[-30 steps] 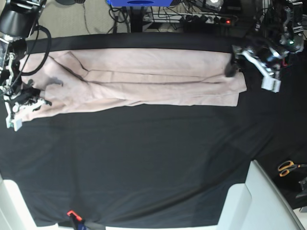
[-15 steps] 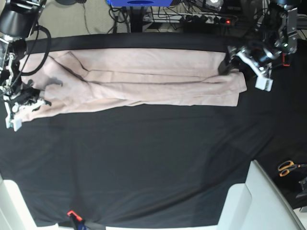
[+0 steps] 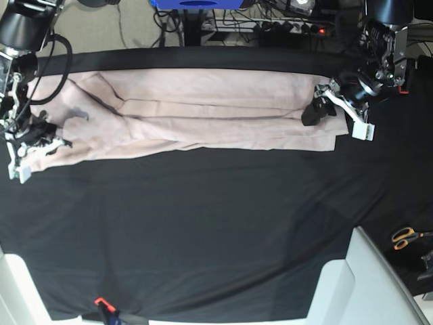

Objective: Fold the T-shirt properly
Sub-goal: 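Release and regrasp the strip end with the left gripper, then carry the strip end with the left gripper toward the right gripper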

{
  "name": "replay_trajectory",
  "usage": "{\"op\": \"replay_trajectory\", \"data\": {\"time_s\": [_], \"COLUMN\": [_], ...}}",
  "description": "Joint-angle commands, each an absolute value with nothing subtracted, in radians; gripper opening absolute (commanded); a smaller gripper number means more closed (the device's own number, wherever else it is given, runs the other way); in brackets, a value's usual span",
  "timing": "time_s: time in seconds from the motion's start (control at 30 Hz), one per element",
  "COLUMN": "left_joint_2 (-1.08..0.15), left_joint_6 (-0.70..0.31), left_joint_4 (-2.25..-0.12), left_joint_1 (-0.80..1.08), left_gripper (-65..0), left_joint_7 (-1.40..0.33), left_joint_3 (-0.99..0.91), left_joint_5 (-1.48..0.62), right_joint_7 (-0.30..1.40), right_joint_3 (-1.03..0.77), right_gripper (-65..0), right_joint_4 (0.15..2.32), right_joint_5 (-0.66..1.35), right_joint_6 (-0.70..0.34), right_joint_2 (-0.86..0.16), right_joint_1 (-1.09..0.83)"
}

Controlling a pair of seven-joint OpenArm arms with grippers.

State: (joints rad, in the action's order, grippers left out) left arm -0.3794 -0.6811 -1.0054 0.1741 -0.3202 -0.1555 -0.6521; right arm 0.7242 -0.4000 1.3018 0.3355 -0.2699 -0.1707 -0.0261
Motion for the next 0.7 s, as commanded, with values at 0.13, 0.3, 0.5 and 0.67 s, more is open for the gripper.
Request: {"op": "replay_trajectory", "data": {"time_s": [0.13,0.3,0.5,0.67], "left_joint_2": [-0.377,-0.389,-0.386,-0.323], "left_joint_6": [-0.667,-0.665,-0.665,-0.665], "left_joint_4": [-0.954,-0.941,-0.963,-1.089], "left_joint_1": [0.120,0.076,0.077,0.127], "left_gripper": [-65.0,-65.0,-65.0,-65.0], "left_joint_7": [-0.366,-0.363,-0.363,-0.349], "left_joint_3": [-0.157,-0.236,-0.384,-0.533], "left_joint_5": [-0.625,-0.625,-0.516,-0.377], "right_joint_7": [0.704,0.704,0.704,0.704], "right_joint_3": [-0.407,-0.407,-0.404,-0.401], "right_gripper": [-62.1,-62.1,-62.1,-62.1], "right_joint_4": [1.322,1.322,1.322,1.325], "right_joint_5": [0.343,0.343,0.343,0.343], "right_joint_6": [-0.271,-0.271,-0.271,-0.271], "right_joint_2": [-0.186,-0.186,-0.185,-0.168], "right_joint_1": [-0.012,-0.013,-0.013,-0.013]}}
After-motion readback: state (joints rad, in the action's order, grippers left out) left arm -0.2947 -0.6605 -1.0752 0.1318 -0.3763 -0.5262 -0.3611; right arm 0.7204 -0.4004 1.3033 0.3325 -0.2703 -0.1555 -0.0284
